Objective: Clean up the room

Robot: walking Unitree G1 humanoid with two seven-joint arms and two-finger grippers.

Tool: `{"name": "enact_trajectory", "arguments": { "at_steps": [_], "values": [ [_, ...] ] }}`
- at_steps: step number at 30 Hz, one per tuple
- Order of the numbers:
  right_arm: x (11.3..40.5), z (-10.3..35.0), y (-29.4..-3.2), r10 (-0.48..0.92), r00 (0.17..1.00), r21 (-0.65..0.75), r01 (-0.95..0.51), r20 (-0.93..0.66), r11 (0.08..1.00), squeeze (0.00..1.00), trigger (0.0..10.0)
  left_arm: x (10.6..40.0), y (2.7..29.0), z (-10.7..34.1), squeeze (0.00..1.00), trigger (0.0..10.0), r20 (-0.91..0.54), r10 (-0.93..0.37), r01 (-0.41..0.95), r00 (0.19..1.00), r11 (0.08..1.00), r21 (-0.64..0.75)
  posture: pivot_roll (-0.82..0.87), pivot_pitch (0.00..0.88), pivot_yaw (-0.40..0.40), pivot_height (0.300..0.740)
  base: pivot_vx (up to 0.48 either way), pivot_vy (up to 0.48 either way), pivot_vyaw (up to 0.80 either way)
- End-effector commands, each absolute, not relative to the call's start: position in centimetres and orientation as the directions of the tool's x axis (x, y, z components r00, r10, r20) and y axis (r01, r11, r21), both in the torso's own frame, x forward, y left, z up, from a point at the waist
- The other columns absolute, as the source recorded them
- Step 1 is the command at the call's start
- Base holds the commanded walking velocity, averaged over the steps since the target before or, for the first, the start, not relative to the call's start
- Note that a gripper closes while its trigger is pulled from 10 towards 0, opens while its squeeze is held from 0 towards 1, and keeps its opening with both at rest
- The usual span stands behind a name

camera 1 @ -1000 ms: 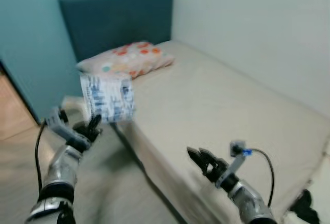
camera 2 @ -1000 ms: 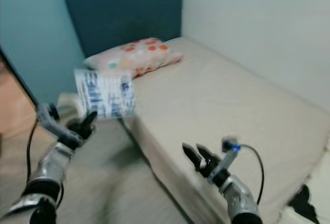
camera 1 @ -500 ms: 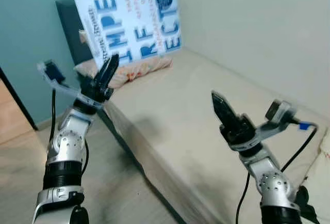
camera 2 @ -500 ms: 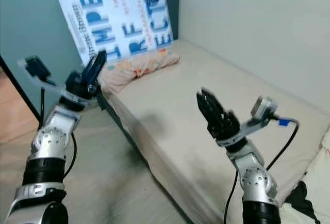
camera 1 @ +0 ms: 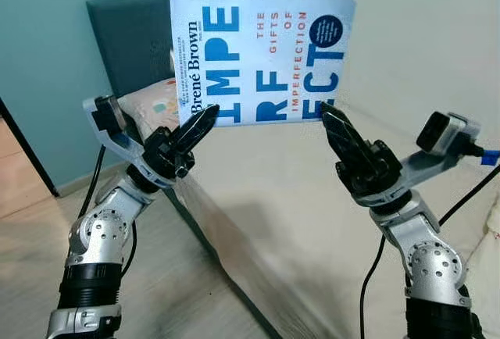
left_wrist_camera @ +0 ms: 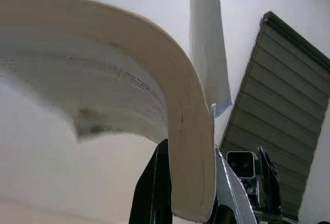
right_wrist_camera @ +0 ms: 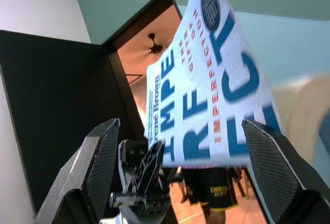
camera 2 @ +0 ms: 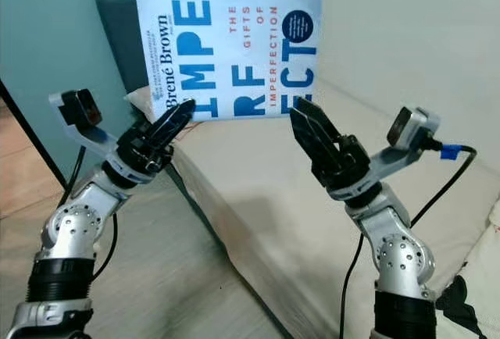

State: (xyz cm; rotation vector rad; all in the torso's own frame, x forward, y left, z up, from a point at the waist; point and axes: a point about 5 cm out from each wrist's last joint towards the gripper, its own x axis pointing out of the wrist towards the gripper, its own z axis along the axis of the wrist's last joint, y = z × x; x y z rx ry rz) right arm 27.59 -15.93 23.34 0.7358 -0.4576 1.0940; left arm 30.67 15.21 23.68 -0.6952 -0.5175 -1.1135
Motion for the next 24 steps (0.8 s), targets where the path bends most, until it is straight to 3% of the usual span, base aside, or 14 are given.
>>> {"name": "enact_trajectory", "arguments": {
  "at_steps": [1, 6, 8, 11, 14, 24],
  "values": [
    [27.3, 22.9, -15.4, 0.655, 0.405, 0.327, -0.913, 0.638, 0.246, 0.00, 10.0, 30.4, 15.7, 25.0, 0.00, 10.0, 0.736, -0.597, 0.944, 0.319, 0.266, -0.193, 0.01, 0.000, -0.038, 0.733, 0.000, 0.000, 0.00],
    [26.7, 22.0, -14.8, 0.694, 0.382, 0.347, -0.917, 0.611, 0.199, 0.00, 10.0, 30.3, 15.9, 25.3, 0.00, 10.0, 0.748, -0.584, 0.944, 0.316, 0.269, -0.189, 0.01, 0.000, -0.038, 0.733, 0.000, 0.000, 0.00],
    [25.5, 20.4, -13.7, 0.778, 0.321, 0.374, -0.920, 0.540, 0.120, 0.00, 10.0, 30.2, 16.1, 25.6, 0.00, 10.0, 0.758, -0.574, 0.945, 0.311, 0.268, -0.185, 0.01, 0.000, -0.038, 0.733, 0.000, 0.000, 0.00],
    [25.3, 19.5, -13.4, 0.800, 0.327, 0.393, -0.911, 0.503, 0.125, 0.00, 10.0, 30.1, 16.1, 25.7, 0.00, 10.0, 0.761, -0.572, 0.947, 0.307, 0.265, -0.183, 0.01, 0.000, -0.038, 0.733, 0.000, 0.000, 0.00],
    [26.3, 19.2, -13.8, 0.758, 0.427, 0.425, -0.878, 0.493, 0.218, 0.00, 10.0, 29.5, 15.7, 25.7, 0.00, 10.0, 0.757, -0.595, 0.960, 0.270, 0.223, -0.167, 0.01, 0.000, -0.040, 0.733, 0.000, 0.000, 0.00],
    [26.7, 20.5, -14.7, 0.740, 0.429, 0.398, -0.887, 0.518, 0.235, 0.00, 10.0, 27.9, 13.9, 23.4, 0.00, 10.0, 0.692, -0.689, 0.976, 0.215, 0.119, -0.185, 0.01, 0.000, -0.042, 0.733, 0.000, 0.000, 0.00]
  ]
}}
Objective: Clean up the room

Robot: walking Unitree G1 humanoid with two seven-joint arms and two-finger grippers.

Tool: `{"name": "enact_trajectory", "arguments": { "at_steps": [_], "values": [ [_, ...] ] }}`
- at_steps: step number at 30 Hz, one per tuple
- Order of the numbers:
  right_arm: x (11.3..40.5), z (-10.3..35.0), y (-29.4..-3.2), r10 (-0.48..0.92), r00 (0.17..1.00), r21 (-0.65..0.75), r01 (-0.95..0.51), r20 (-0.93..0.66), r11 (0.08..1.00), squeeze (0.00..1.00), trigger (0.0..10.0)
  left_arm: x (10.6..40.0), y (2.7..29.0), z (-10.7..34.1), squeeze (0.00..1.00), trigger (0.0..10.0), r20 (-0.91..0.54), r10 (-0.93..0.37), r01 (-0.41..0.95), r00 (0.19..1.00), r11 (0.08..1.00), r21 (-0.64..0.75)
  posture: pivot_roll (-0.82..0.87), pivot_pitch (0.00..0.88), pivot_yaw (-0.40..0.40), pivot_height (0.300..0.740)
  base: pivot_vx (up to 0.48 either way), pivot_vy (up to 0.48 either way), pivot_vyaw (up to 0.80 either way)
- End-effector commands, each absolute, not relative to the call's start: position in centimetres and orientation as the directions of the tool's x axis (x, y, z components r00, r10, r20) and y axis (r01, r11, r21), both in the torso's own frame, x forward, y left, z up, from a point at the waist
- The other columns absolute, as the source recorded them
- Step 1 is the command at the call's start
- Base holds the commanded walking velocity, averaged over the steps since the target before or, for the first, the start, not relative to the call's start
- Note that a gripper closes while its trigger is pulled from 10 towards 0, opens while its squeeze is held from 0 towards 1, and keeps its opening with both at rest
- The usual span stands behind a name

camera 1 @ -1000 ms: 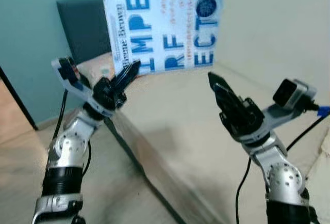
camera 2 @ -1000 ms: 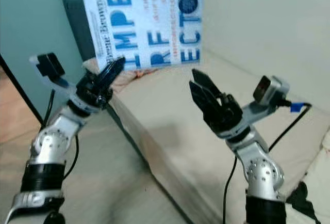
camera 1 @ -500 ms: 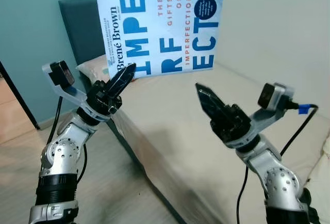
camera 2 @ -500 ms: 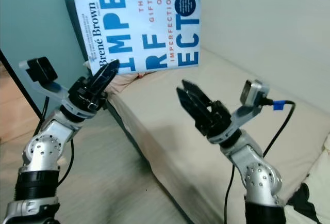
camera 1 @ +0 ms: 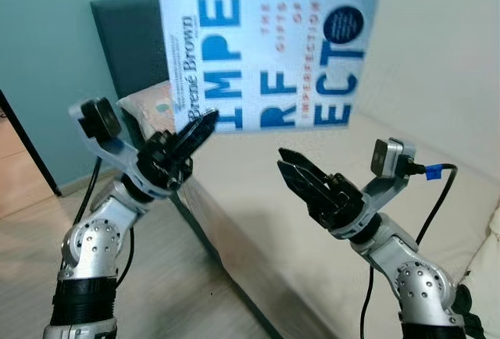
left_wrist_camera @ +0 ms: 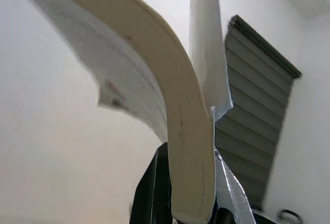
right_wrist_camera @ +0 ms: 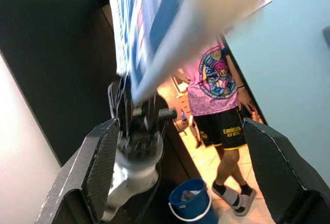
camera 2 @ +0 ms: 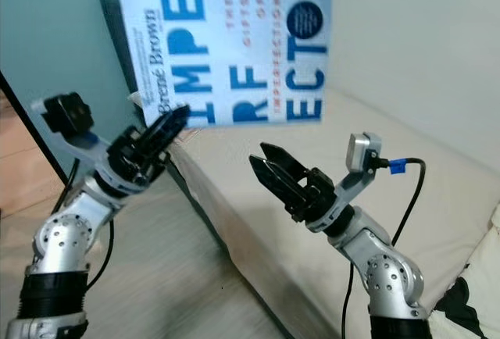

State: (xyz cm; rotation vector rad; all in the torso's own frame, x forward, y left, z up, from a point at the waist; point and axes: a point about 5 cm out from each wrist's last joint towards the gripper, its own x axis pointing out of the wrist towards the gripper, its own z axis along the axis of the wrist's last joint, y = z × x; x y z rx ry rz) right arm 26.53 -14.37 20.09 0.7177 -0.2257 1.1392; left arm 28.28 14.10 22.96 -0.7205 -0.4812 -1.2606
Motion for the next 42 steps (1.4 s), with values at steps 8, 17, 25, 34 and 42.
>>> {"name": "enact_trajectory", "arguments": {
  "at_steps": [8, 17, 25, 34, 42],
  "values": [
    [26.1, 21.7, -15.0, 0.748, 0.373, 0.347, -0.916, 0.549, 0.202, 0.00, 10.0, 27.5, 14.0, 21.5, 0.00, 10.0, 0.610, -0.752, 0.965, 0.249, 0.140, -0.221, 0.01, 0.000, -0.048, 0.733, 0.000, 0.000, 0.00],
    [25.9, 22.2, -15.9, 0.744, 0.367, 0.332, -0.921, 0.558, 0.204, 0.00, 10.0, 27.4, 15.3, 20.3, 0.00, 10.0, 0.527, -0.804, 0.958, 0.277, 0.186, -0.220, 0.01, 0.000, -0.049, 0.733, 0.000, 0.000, 0.00],
    [24.7, 21.6, -17.3, 0.765, 0.379, 0.352, -0.912, 0.520, 0.213, 0.00, 10.0, 27.5, 17.1, 20.4, 0.00, 10.0, 0.472, -0.833, 0.956, 0.290, 0.229, -0.185, 0.01, 0.000, -0.050, 0.733, 0.000, 0.000, 0.00],
    [24.6, 21.7, -17.4, 0.764, 0.396, 0.361, -0.904, 0.510, 0.228, 0.00, 0.0, 27.1, 16.4, 20.1, 0.00, 10.0, 0.426, -0.876, 0.972, 0.226, 0.172, -0.162, 0.00, 0.000, -0.046, 0.733, 0.000, 0.000, 0.00],
    [24.5, 22.0, -17.6, 0.775, 0.373, 0.347, -0.913, 0.509, 0.212, 0.00, 0.0, 27.0, 16.2, 19.3, 0.00, 10.0, 0.368, -0.905, 0.973, 0.212, 0.162, -0.163, 0.00, 0.000, -0.049, 0.733, 0.000, 0.000, 0.00]
  ]
}}
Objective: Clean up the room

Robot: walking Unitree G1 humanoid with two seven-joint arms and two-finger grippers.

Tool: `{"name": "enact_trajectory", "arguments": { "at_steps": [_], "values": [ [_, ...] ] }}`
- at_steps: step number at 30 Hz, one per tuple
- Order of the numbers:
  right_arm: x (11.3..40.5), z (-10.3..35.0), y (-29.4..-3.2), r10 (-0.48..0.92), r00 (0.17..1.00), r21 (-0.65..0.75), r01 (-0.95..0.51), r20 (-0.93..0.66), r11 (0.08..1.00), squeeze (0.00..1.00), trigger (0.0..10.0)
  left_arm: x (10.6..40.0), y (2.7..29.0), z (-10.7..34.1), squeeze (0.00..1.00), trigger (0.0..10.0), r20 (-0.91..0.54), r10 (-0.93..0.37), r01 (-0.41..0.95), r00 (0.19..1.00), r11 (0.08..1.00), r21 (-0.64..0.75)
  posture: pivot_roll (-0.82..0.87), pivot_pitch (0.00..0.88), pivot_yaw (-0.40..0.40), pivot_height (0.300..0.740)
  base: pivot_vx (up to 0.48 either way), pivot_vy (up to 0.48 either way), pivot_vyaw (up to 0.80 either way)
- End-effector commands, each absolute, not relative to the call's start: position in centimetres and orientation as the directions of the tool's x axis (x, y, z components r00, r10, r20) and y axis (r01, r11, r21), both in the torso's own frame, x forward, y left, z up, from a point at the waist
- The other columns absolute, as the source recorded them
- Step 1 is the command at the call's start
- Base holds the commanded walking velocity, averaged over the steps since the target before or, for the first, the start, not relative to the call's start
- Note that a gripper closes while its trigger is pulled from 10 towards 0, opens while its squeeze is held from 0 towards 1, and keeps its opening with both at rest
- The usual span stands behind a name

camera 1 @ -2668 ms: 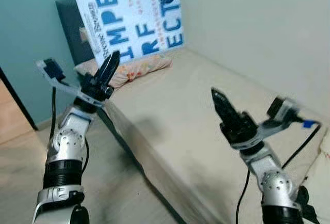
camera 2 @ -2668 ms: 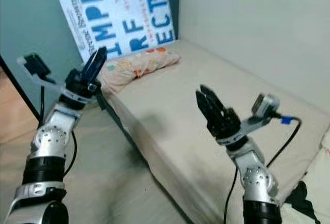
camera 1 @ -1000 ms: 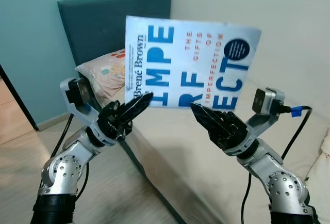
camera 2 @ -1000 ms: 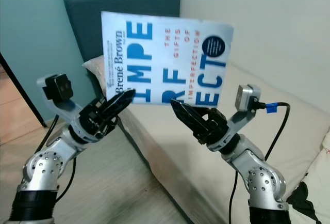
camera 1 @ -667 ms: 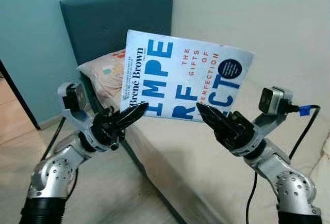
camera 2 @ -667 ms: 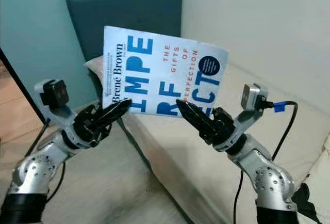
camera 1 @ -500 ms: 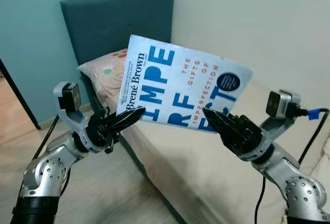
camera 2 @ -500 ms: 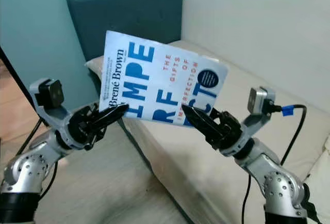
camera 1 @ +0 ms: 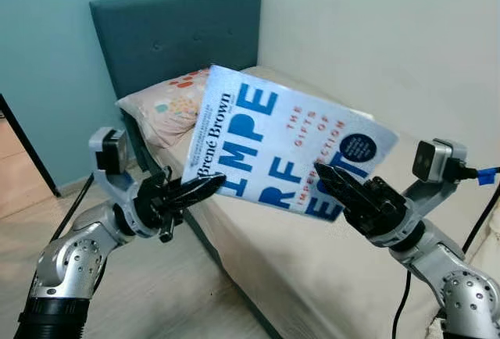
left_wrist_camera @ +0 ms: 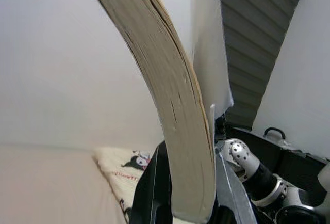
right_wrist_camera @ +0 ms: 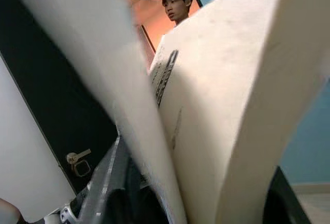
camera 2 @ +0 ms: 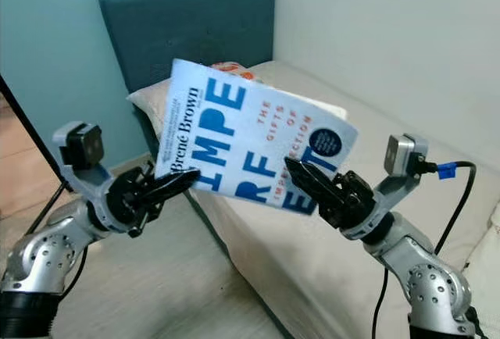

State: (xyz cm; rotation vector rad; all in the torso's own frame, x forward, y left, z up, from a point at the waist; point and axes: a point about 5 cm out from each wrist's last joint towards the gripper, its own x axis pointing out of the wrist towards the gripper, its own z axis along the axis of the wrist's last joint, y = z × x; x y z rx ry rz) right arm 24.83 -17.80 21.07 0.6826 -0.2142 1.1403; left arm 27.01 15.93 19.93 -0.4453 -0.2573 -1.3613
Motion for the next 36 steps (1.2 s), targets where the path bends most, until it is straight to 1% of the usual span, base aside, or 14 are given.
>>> {"name": "enact_trajectory", "arguments": {
  "at_steps": [1, 8, 14, 17, 18, 19, 20, 24, 25, 29, 32, 33, 34, 36],
  "values": [
    [24.5, 22.0, -17.6, 0.775, 0.373, 0.347, -0.913, 0.509, 0.212, 0.00, 0.0, 27.0, 16.2, 19.3, 0.00, 10.0, 0.368, -0.905, 0.973, 0.212, 0.162, -0.163, 0.00, 0.000, -0.049, 0.733, 0.000, 0.000, 0.00],
    [24.5, 21.9, -17.6, 0.782, 0.369, 0.348, -0.914, 0.502, 0.208, 0.00, 0.0, 27.5, 16.7, 18.6, 0.00, 10.0, 0.330, -0.909, 0.963, 0.256, 0.211, -0.165, 0.00, 0.000, -0.051, 0.733, 0.000, 0.000, 0.00],
    [24.5, 21.7, -17.7, 0.789, 0.377, 0.354, -0.910, 0.486, 0.216, 0.00, 0.0, 28.6, 17.3, 18.2, 0.00, 10.0, 0.317, -0.879, 0.933, 0.356, 0.317, -0.169, -0.01, 0.000, -0.053, 0.733, 0.000, 0.000, 0.00],
    [24.5, 21.7, -17.7, 0.790, 0.377, 0.355, -0.909, 0.484, 0.217, 0.00, 0.0, 28.8, 17.4, 18.1, 0.00, 10.0, 0.315, -0.872, 0.927, 0.374, 0.336, -0.169, -0.01, 0.000, -0.053, 0.733, 0.000, 0.000, 0.00],
    [24.5, 21.5, -17.7, 0.791, 0.385, 0.359, -0.906, 0.476, 0.225, 0.00, 0.0, 29.3, 17.6, 17.8, 0.00, 10.0, 0.312, -0.854, 0.909, 0.416, 0.378, -0.178, -0.01, 0.000, -0.053, 0.733, 0.000, 0.000, 0.00],
    [24.7, 21.1, -17.6, 0.793, 0.397, 0.364, -0.900, 0.463, 0.238, 0.00, 0.0, 29.9, 17.9, 17.4, 0.88, 10.0, 0.316, -0.822, 0.880, 0.474, 0.430, -0.201, -0.01, 0.000, -0.050, 0.733, 0.000, 0.000, 0.00],
    [24.8, 20.9, -17.5, 0.793, 0.407, 0.368, -0.896, 0.453, 0.250, 0.00, 0.0, 30.3, 18.0, 17.0, 1.00, 10.0, 0.329, -0.794, 0.858, 0.512, 0.458, -0.231, 0.00, 0.000, -0.047, 0.733, 0.000, 0.000, 0.00],
    [25.3, 20.5, -17.3, 0.787, 0.435, 0.375, -0.884, 0.437, 0.280, 0.00, 0.0, 30.6, 17.9, 16.7, 1.00, 10.0, 0.357, -0.759, 0.838, 0.545, 0.476, -0.266, 0.00, 0.000, -0.047, 0.733, 0.000, 0.000, 0.00],
    [26.0, 19.9, -17.2, 0.774, 0.487, 0.390, -0.858, 0.405, 0.335, 0.00, 0.0, 31.0, 17.8, 16.3, 1.00, 10.0, 0.369, -0.724, 0.812, 0.582, 0.497, -0.306, 0.01, 0.000, -0.041, 0.733, 0.000, 0.000, 0.00],
    [26.6, 19.0, -17.1, 0.755, 0.541, 0.411, -0.825, 0.371, 0.388, 0.00, 0.0, 31.3, 18.1, 15.3, 1.00, 10.0, 0.361, -0.683, 0.771, 0.635, 0.532, -0.351, 0.01, 0.000, -0.043, 0.733, 0.000, 0.000, 0.00],
    [27.5, 17.4, -18.0, 0.694, 0.651, 0.453, -0.742, 0.308, 0.495, 0.00, 0.0, 31.8, 19.2, 12.9, 1.00, 10.0, 0.290, -0.597, 0.659, 0.748, 0.618, -0.428, 0.01, 0.000, -0.038, 0.733, 0.000, 0.000, 0.00],
    [27.5, 17.4, -18.0, 0.694, 0.651, 0.453, -0.742, 0.308, 0.495, 0.00, 0.0, 31.8, 19.2, 12.9, 1.00, 10.0, 0.290, -0.597, 0.659, 0.748, 0.618, -0.428, 0.01, 0.000, -0.038, 0.733, 0.000, 0.000, 0.00],
    [27.8, 16.9, -18.3, 0.673, 0.680, 0.462, -0.715, 0.290, 0.524, 0.00, 0.0, 31.8, 19.5, 12.3, 1.00, 10.0, 0.266, -0.576, 0.629, 0.773, 0.639, -0.442, 0.01, 0.000, -0.038, 0.733, 0.000, 0.000, 0.00],
    [28.8, 14.7, -19.7, 0.577, 0.795, 0.511, -0.580, 0.188, 0.634, 0.00, 0.0, 31.8, 20.1, 10.3, 1.00, 10.0, 0.183, -0.512, 0.531, 0.839, 0.699, -0.480, 0.01, 0.000, -0.039, 0.733, 0.000, 0.000, 0.00]
  ]
}}
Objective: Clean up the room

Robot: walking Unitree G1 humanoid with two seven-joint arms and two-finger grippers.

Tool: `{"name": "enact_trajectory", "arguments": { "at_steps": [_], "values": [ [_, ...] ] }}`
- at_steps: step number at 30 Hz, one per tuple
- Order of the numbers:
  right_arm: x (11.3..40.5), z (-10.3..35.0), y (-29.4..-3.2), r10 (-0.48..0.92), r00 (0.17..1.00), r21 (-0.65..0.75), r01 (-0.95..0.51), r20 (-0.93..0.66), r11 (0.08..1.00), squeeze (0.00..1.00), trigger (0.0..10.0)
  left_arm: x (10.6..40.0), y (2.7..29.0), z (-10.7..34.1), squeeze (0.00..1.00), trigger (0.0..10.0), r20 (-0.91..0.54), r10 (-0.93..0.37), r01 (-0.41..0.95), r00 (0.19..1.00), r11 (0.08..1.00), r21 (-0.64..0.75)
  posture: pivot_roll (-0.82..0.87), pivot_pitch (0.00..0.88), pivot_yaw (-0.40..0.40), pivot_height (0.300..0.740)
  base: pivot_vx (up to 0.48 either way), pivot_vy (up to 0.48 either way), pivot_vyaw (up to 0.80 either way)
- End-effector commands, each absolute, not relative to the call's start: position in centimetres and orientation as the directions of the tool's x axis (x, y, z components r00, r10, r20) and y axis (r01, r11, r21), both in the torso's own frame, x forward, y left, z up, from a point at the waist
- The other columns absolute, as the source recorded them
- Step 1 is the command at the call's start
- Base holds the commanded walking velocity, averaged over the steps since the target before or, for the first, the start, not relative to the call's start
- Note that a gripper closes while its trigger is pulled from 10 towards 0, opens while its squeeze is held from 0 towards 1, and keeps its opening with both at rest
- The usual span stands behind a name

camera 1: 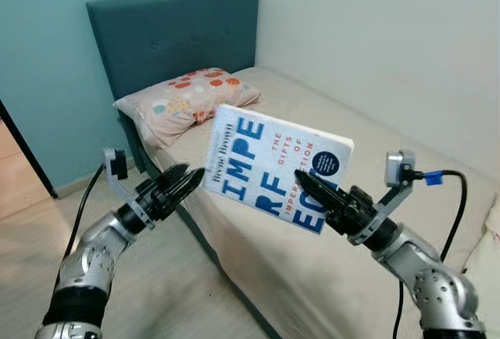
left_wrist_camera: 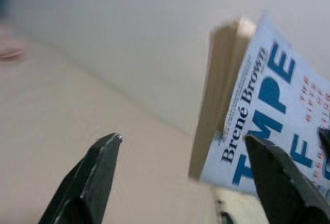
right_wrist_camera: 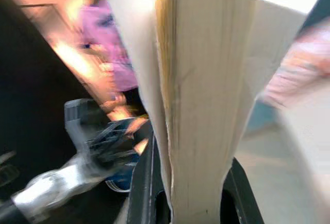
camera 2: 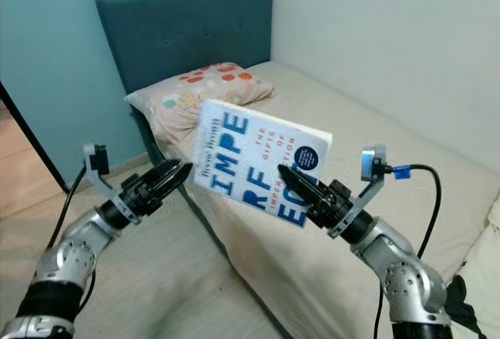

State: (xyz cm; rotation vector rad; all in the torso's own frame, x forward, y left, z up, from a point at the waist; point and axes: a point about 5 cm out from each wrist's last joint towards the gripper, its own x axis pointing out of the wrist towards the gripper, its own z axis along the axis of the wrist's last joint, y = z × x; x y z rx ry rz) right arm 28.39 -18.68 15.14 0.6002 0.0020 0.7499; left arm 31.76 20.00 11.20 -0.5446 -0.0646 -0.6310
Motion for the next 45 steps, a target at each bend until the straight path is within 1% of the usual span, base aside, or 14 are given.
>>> {"name": "enact_trajectory", "arguments": {
  "at_steps": [1, 3, 5, 6, 10, 11, 12, 19, 21, 24, 32, 35, 39, 45],
  "values": [
    [28.8, 14.7, -19.7, 0.577, 0.795, 0.511, -0.580, 0.188, 0.634, 0.00, 0.0, 31.8, 20.1, 10.3, 1.00, 10.0, 0.183, -0.512, 0.531, 0.839, 0.699, -0.480, 0.01, 0.000, -0.039, 0.733, 0.000, 0.000, 0.00],
    [29.3, 12.2, -20.8, 0.492, 0.869, 0.529, -0.445, 0.059, 0.723, 0.00, 0.0, 31.6, 20.7, 8.5, 1.00, 10.0, 0.101, -0.442, 0.428, 0.891, 0.746, -0.510, 0.01, 0.000, -0.039, 0.733, 0.000, 0.000, 0.00],
    [29.3, 11.5, -21.0, 0.472, 0.881, 0.526, -0.413, 0.024, 0.744, 0.00, 0.0, 31.5, 20.9, 8.0, 1.00, 10.0, 0.078, -0.421, 0.398, 0.904, 0.758, -0.517, 0.01, 0.000, -0.039, 0.733, 0.000, 0.000, 0.00],
    [29.1, 9.2, -21.8, 0.401, 0.913, 0.522, -0.305, -0.078, 0.797, 0.00, 0.0, 31.0, 21.4, 6.2, 1.00, 10.0, -0.016, -0.349, 0.287, 0.937, 0.795, -0.535, 0.01, 0.000, -0.043, 0.733, 0.000, 0.000, 0.00],
    [28.6, 6.5, -22.5, 0.318, 0.929, 0.499, -0.188, -0.189, 0.846, 0.00, 0.0, 30.2, 22.0, 4.2, 1.00, 10.0, -0.127, -0.263, 0.156, 0.956, 0.827, -0.539, 0.01, 0.000, -0.043, 0.733, 0.000, 0.000, 0.00],
    [28.0, 4.6, -22.7, 0.284, 0.919, 0.451, -0.137, -0.275, 0.882, 0.00, 10.0, 29.1, 22.7, 2.1, 0.42, 10.0, -0.275, -0.171, 0.012, 0.946, 0.868, -0.496, 0.01, 0.000, -0.043, 0.733, 0.000, 0.000, 0.00],
    [27.3, 3.2, -22.7, 0.264, 0.903, 0.410, -0.111, -0.339, 0.905, 0.00, 10.0, 27.9, 23.2, 0.5, 0.00, 10.0, -0.373, -0.108, -0.079, 0.921, 0.889, -0.451, 0.01, 0.000, -0.043, 0.733, 0.000, 0.000, 0.00],
    [25.9, 0.5, -22.4, 0.230, 0.863, 0.346, -0.068, -0.451, 0.936, 0.00, 10.0, 24.9, 23.6, -2.7, 0.00, 10.0, -0.554, -0.010, -0.217, 0.832, 0.914, -0.343, 0.01, 0.000, -0.045, 0.733, 0.000, 0.000, 0.46],
    [25.5, -0.7, -21.0, 0.260, 0.844, 0.344, -0.097, -0.469, 0.934, 0.00, 10.0, 22.0, 23.3, -5.1, 0.00, 10.0, -0.674, 0.026, -0.275, 0.738, 0.924, -0.266, 0.01, 0.000, -0.039, 0.733, 0.000, 0.000, 0.80],
    [25.7, -0.8, -20.2, 0.288, 0.844, 0.349, -0.129, -0.453, 0.928, 0.00, 10.0, 20.8, 23.0, -6.1, 0.00, 10.0, -0.721, 0.028, -0.273, 0.692, 0.935, -0.225, 0.02, 0.000, -0.037, 0.733, 0.000, 0.000, 0.80],
    [26.4, -0.7, -19.0, 0.325, 0.844, 0.318, -0.197, -0.427, 0.927, 0.00, 10.0, 19.1, 22.5, -7.3, 0.00, 10.0, -0.781, 0.048, -0.265, 0.623, 0.952, -0.153, 0.01, 0.000, -0.031, 0.733, 0.000, 0.000, 0.80],
    [26.4, -1.2, -19.3, 0.272, 0.844, 0.251, -0.170, -0.463, 0.953, 0.00, 10.0, 18.8, 22.1, -7.5, 0.00, 10.0, -0.794, 0.040, -0.254, 0.607, 0.956, -0.146, 0.01, 0.000, -0.038, 0.733, 0.000, 0.000, 0.79],
    [26.3, -1.7, -20.1, 0.172, 0.842, 0.212, -0.071, -0.510, 0.975, 0.00, 10.0, 18.6, 21.8, -7.7, 0.00, 10.0, -0.802, 0.040, -0.244, 0.596, 0.960, -0.134, 0.02, 0.000, -0.041, 0.733, 0.309, 0.000, 0.00],
    [26.5, -1.5, -19.9, 0.205, 0.855, 0.229, -0.105, -0.476, 0.968, 0.00, 10.0, 18.5, 21.5, -7.8, 0.00, 10.0, -0.807, 0.040, -0.239, 0.589, 0.963, -0.127, 0.02, 0.000, -0.042, 0.733, 0.441, 0.000, 0.00]
  ]
}}
